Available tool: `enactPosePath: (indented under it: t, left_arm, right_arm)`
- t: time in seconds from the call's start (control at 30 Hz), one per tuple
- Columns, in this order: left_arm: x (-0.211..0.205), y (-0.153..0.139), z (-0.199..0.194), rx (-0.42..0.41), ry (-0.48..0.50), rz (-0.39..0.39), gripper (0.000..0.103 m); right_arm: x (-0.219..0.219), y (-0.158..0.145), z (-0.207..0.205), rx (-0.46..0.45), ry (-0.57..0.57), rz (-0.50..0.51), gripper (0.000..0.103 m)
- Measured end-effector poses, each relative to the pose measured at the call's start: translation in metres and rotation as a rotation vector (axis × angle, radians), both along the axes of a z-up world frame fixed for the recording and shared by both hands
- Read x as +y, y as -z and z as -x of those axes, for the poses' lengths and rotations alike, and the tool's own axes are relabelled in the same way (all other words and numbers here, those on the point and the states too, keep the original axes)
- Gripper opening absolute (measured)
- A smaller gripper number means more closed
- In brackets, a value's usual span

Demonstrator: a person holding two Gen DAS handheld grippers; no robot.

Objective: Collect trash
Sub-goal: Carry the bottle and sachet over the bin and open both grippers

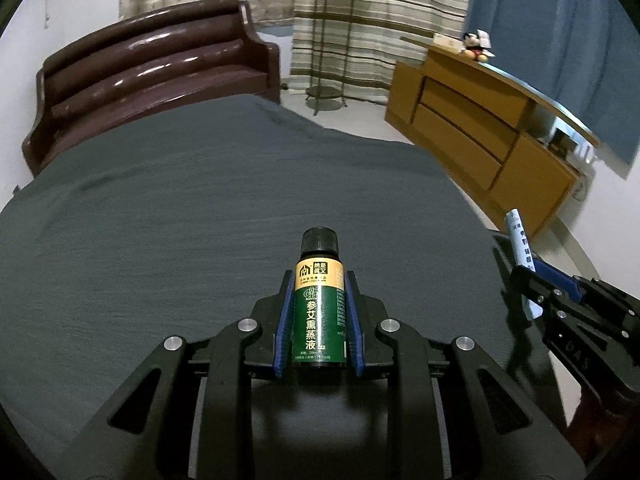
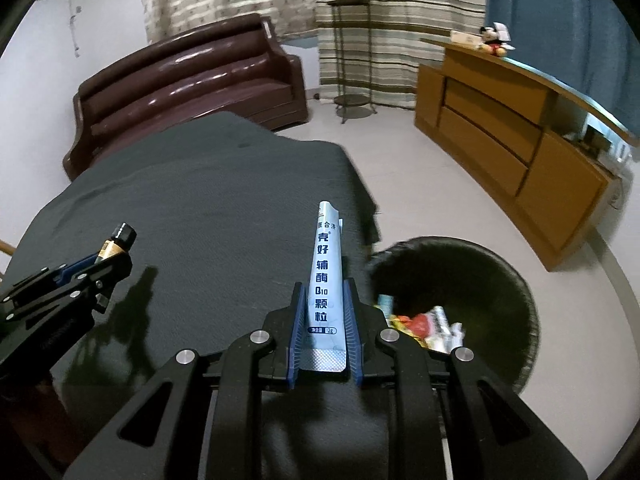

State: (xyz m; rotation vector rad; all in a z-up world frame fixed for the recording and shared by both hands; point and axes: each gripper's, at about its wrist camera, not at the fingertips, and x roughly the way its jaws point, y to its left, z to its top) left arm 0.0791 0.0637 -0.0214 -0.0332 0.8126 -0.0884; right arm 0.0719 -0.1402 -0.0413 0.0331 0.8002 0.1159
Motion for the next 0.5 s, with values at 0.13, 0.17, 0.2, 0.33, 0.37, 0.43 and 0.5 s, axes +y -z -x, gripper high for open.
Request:
enactPosePath:
  t: [0.13,0.17,0.2,0.33,0.37,0.43,0.5]
  left_arm:
    - [-0.022,-0.004,0.004,-0.018,0.038,-0.005,0.023]
    - [-0.029,-0.006,0.005,-0.022,0.052,-0.006,0.023]
    - [-0.035,-0.006,0.006,-0.025,0.063,-0.007,0.023]
    - [-0.058,-0.007,0.008,-0.035,0.106,-0.017,0.023]
    - [-0.063,-0.006,0.008,-0.035,0.114,-0.019,0.023]
    - [-0.072,-0.005,0.008,-0.037,0.132,-0.024,0.023]
    - [-0.082,-0.005,0.008,-0.041,0.149,-0.030,0.023]
  right_arm:
    - [-0.021,-0.002,0.007,-0.013,0.040,0.008,0.020]
    - [-0.024,-0.002,0.008,-0.015,0.047,0.009,0.020]
    - [-0.029,-0.002,0.009,-0.017,0.056,0.011,0.020]
    - [-0.048,-0.003,0.013,-0.024,0.096,0.016,0.020]
    - [-0.052,-0.002,0.014,-0.025,0.105,0.016,0.020]
    - [-0.062,-0.001,0.019,-0.027,0.125,0.013,0.020]
    - [-0.068,0.000,0.019,-0.026,0.140,0.014,0.020]
